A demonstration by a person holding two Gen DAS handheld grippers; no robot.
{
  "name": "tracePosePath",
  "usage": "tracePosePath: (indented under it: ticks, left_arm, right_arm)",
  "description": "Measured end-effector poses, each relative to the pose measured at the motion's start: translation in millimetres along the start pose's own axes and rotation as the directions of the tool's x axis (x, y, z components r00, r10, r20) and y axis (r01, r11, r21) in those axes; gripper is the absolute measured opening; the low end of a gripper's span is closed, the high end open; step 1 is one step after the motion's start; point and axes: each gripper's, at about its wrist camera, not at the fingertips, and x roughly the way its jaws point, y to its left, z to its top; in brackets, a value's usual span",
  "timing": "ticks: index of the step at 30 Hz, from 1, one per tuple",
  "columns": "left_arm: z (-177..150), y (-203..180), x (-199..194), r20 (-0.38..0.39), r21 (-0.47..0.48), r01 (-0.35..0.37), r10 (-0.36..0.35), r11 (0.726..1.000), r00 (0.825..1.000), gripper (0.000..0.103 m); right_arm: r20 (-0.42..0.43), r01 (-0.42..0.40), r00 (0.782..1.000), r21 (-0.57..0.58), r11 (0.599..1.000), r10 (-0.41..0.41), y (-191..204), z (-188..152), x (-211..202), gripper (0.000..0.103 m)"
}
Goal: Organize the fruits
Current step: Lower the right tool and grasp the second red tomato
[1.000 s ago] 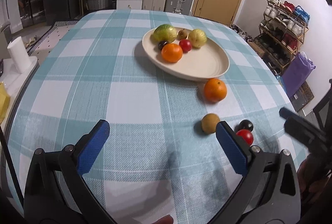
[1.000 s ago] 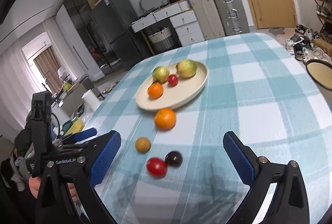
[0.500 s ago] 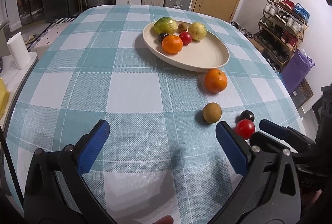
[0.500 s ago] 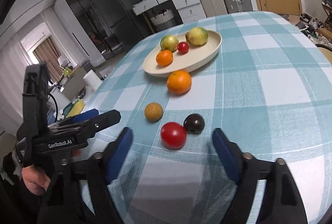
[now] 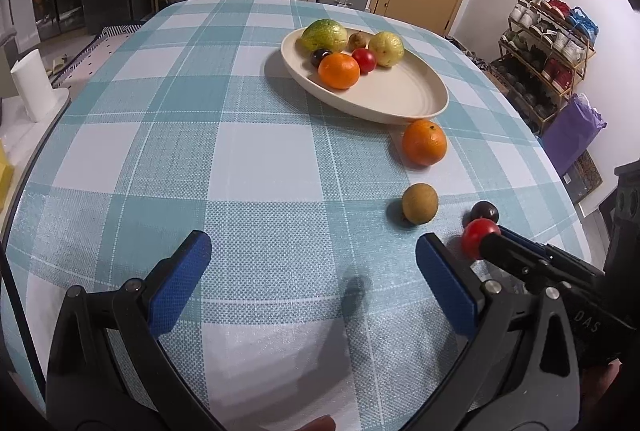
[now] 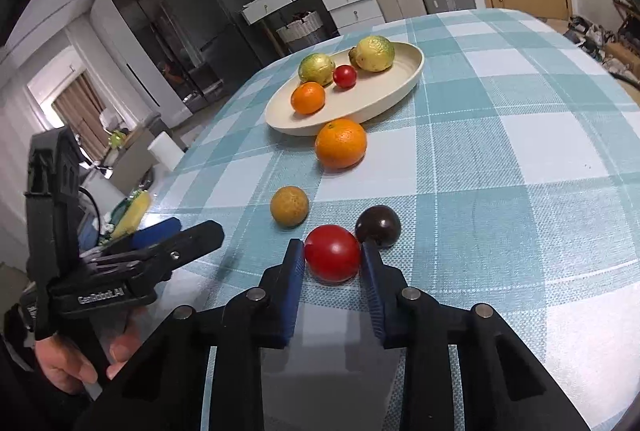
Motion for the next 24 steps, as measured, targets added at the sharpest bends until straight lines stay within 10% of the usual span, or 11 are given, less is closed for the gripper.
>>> tracePosePath:
  ticks: [24]
  left_arm:
    - [14,-28,39,-0.046,0.061,0.037,-0.034,0.997,0.998,0.102]
  right_arm:
    - [0.066,-0.093,0.994,0.030,0.995,0.090,-24,23,-17,0.020]
